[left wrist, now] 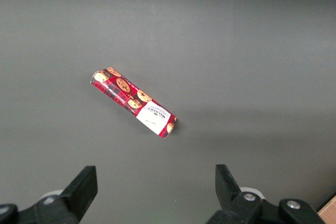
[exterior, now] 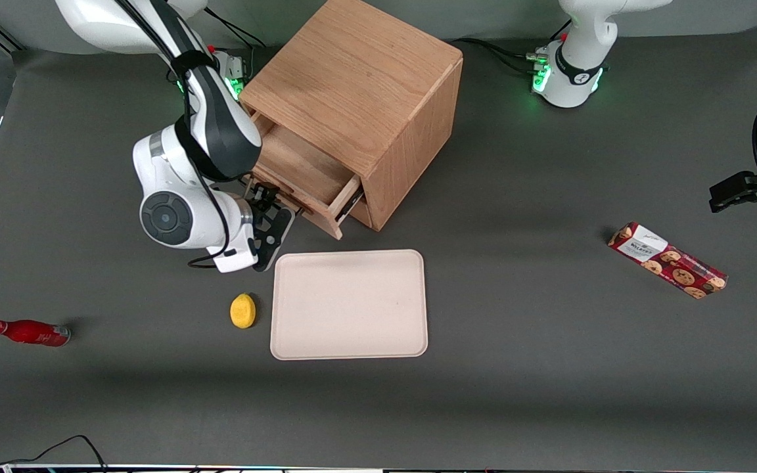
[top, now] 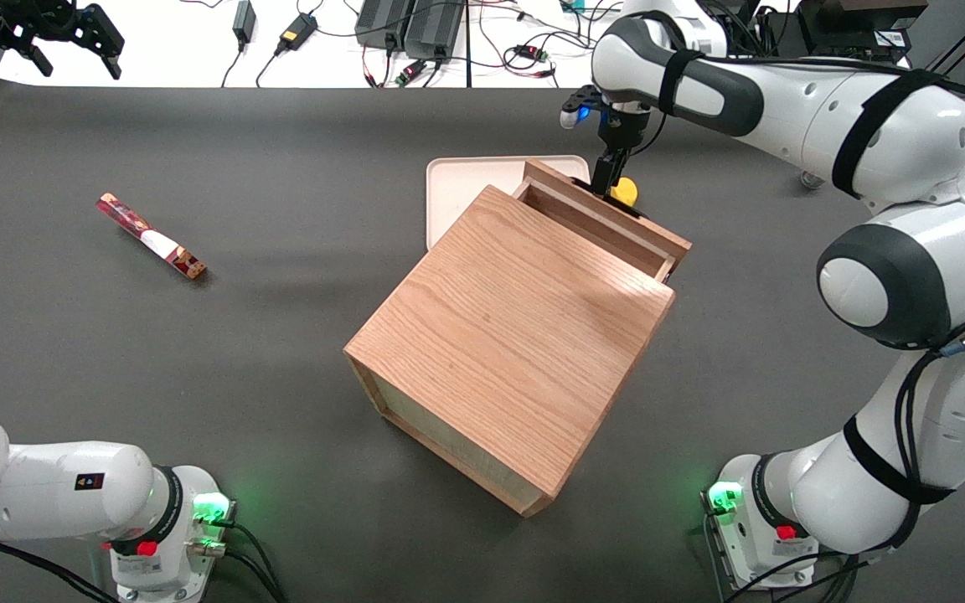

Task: Open upper drawer
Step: 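Pull the upper drawer outward from the cabinet with the right gripper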

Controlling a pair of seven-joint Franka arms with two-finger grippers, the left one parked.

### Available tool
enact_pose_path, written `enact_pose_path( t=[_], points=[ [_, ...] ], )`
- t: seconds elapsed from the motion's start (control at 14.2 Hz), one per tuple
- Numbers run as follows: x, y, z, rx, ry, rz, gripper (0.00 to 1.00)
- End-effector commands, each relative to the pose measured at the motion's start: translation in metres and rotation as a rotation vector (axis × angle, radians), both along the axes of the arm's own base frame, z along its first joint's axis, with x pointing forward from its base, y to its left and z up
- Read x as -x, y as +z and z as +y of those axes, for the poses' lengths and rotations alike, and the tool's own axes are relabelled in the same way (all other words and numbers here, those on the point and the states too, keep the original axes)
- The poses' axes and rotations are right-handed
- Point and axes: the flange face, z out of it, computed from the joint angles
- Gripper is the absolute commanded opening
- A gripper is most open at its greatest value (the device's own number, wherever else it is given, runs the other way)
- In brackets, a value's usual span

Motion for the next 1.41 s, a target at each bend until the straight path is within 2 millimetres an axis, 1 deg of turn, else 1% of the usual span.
enact_pose_path(
  t=[0.0,0.28,0.63,0.7,0.84,0.98,1.2,1.34],
  points=[
    [-0.016,0.004,-0.006,-0.012,0.039,-0.026,1.00],
    [-0.030,0.006,-0.022,-0.033,0.059,-0.044,1.00],
    [-0.044,0.003,-0.031,-0.048,0.079,-0.055,1.00],
    [-0.047,0.000,-0.039,-0.053,0.079,-0.053,1.00],
    [-0.055,0.000,-0.045,-0.057,0.085,-0.063,1.00],
    [-0.062,-0.004,-0.058,-0.063,0.089,-0.063,1.00],
    [-0.069,-0.005,-0.069,-0.065,0.088,-0.070,1.00],
    [-0.070,-0.005,-0.070,-0.068,0.093,-0.072,1.00]
  ],
)
